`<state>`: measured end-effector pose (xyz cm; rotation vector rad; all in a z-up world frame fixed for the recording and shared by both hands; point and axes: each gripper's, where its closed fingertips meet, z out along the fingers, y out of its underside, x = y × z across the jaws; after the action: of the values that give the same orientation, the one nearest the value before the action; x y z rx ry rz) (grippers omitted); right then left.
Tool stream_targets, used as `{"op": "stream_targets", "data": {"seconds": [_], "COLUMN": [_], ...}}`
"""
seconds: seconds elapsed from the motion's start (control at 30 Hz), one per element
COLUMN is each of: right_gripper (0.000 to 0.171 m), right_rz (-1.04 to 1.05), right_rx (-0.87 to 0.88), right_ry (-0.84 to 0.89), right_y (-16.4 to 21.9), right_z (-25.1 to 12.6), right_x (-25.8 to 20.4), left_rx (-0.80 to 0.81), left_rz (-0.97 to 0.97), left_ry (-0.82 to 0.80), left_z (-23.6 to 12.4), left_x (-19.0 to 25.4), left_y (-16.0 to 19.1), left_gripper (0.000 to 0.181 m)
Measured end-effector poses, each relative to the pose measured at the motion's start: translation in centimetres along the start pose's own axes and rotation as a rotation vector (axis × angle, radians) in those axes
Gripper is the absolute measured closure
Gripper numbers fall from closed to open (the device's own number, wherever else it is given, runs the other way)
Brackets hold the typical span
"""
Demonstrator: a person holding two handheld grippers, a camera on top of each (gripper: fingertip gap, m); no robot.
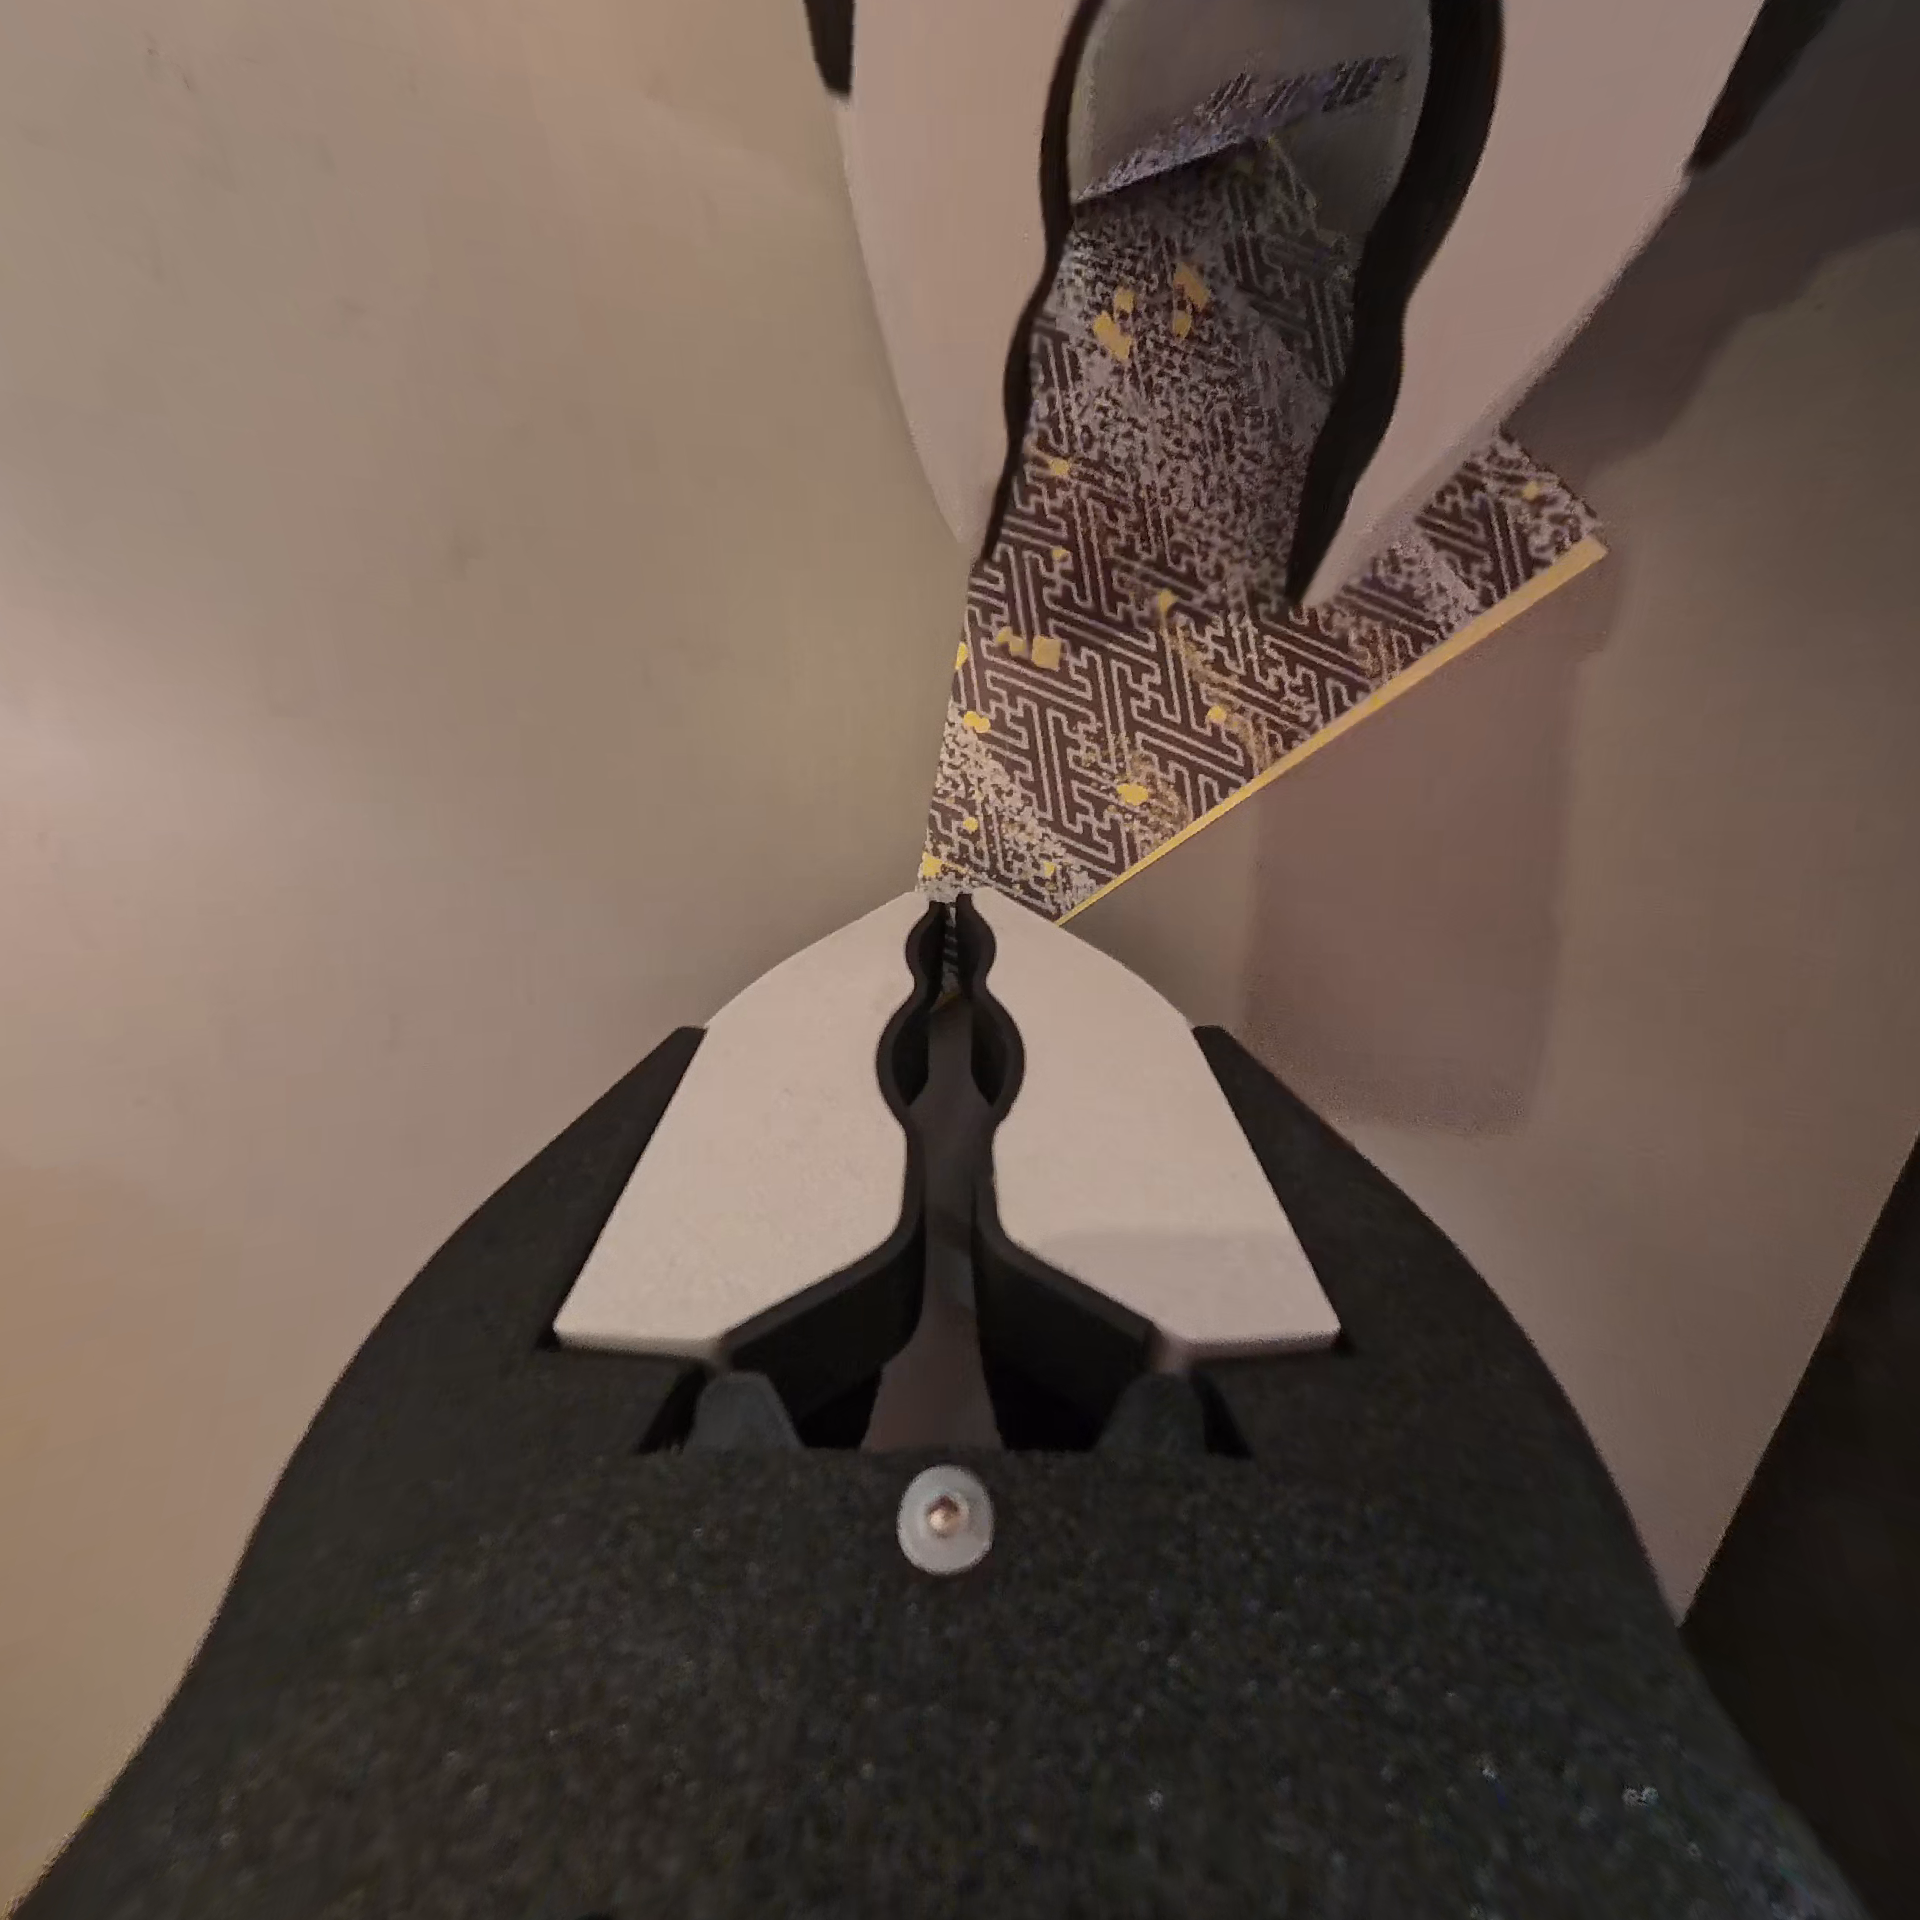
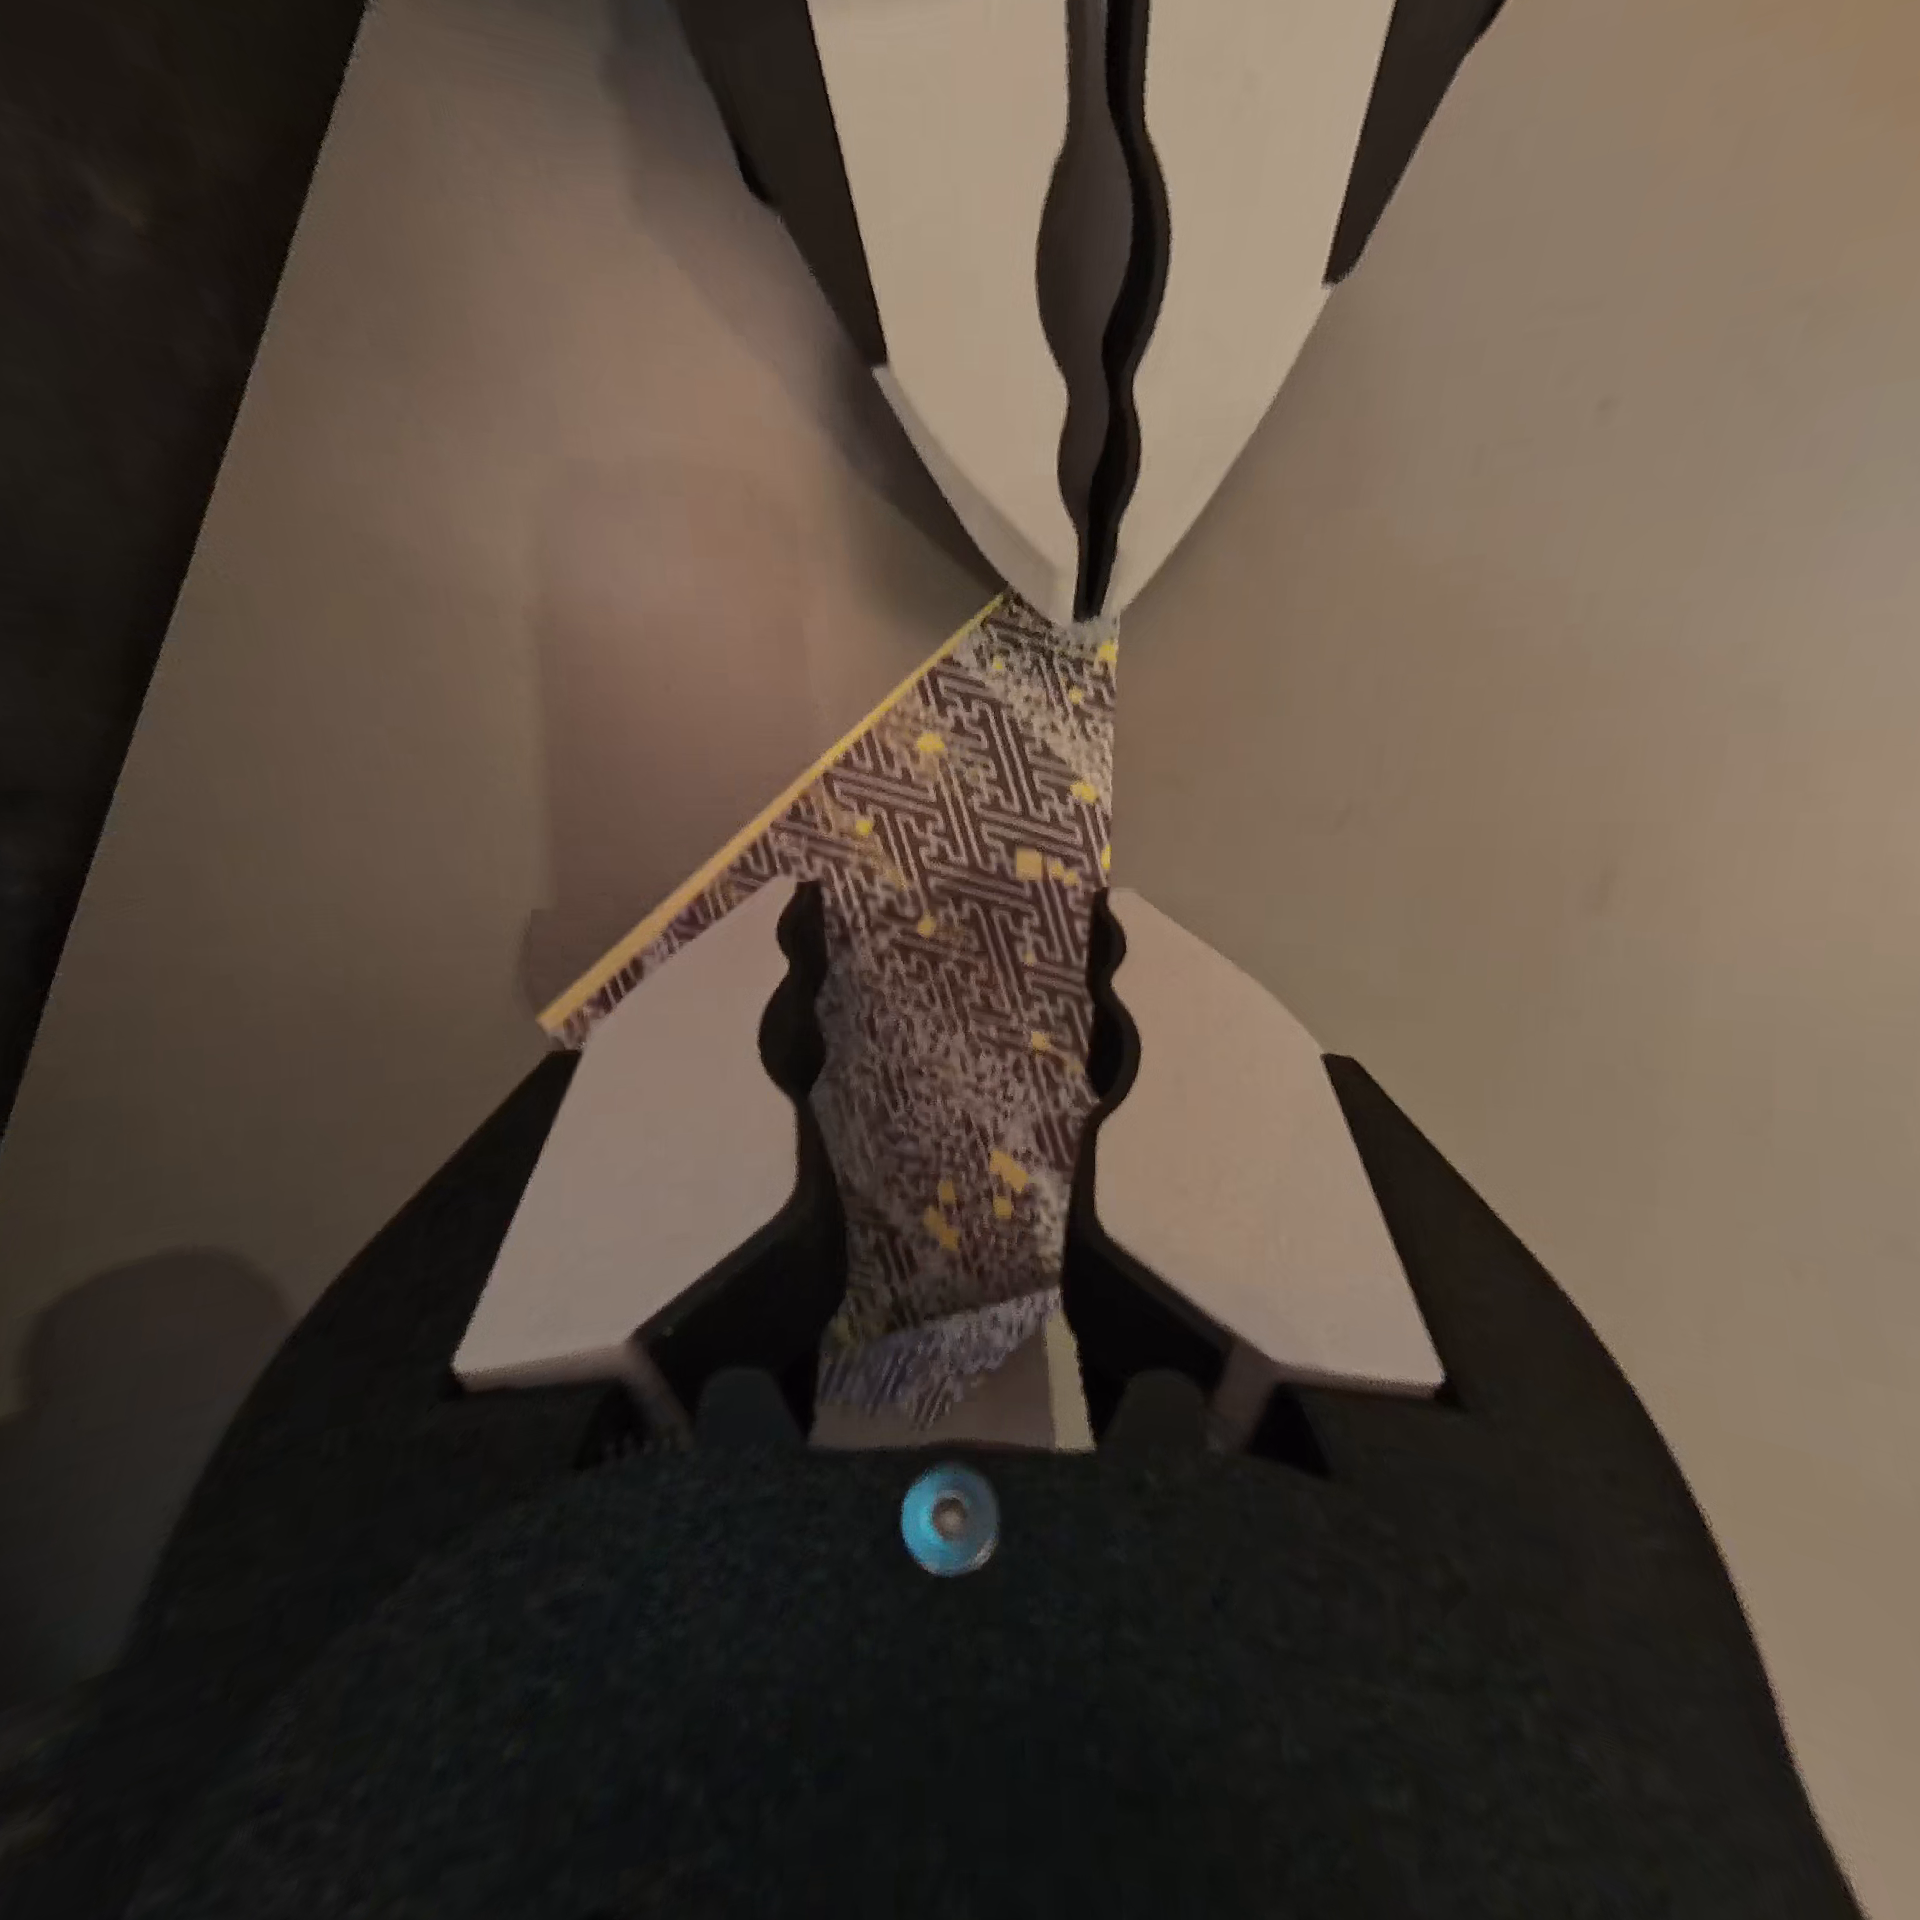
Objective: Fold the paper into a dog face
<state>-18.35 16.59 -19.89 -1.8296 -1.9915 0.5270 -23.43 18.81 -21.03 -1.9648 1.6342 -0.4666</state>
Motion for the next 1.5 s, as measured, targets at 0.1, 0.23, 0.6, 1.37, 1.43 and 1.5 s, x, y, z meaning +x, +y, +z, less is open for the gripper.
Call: {"op": "stream_targets", "data": {"seconds": [0.1, 0.23, 0.6, 1.37, 1.43, 1.5], "right_gripper": [0.123, 0.123, 0.125, 0.126, 0.126, 0.126], "right_rz": [-0.006, -0.001, 0.004, 0.027, 0.026, 0.026], "right_rx": [0.005, 0.003, -0.007, 0.035, 0.036, 0.038], "right_ry": [-0.004, -0.002, 0.012, -0.003, -0.004, -0.004], "right_y": [-0.6, -0.7, -0.4, -0.4, -0.4, -0.3], "right_z": [0.7, 1.3, 1.7, 1.7, 1.7, 1.7], "right_x": [0.1, 0.3, 0.3, 0.3, 0.3, 0.3], "left_rx": [0.003, 0.011, 0.020, 0.183, 0.182, 0.182], "left_rz": [-0.019, -0.036, -0.027, -0.612, -0.626, -0.631], "left_ry": [-0.001, 0.002, 0.003, -0.021, -0.014, -0.008], "left_z": [0.3, 0.3, 0.5, -1.9, -1.6, -1.2], "left_x": [-0.1, 0.0, 0.2, -0.3, -0.2, -0.2], "left_y": [-0.4, -0.6, -0.7, 0.8, 0.6, 0.1], "left_gripper": [0.179, 0.177, 0.176, 0.143, 0.143, 0.143]}}
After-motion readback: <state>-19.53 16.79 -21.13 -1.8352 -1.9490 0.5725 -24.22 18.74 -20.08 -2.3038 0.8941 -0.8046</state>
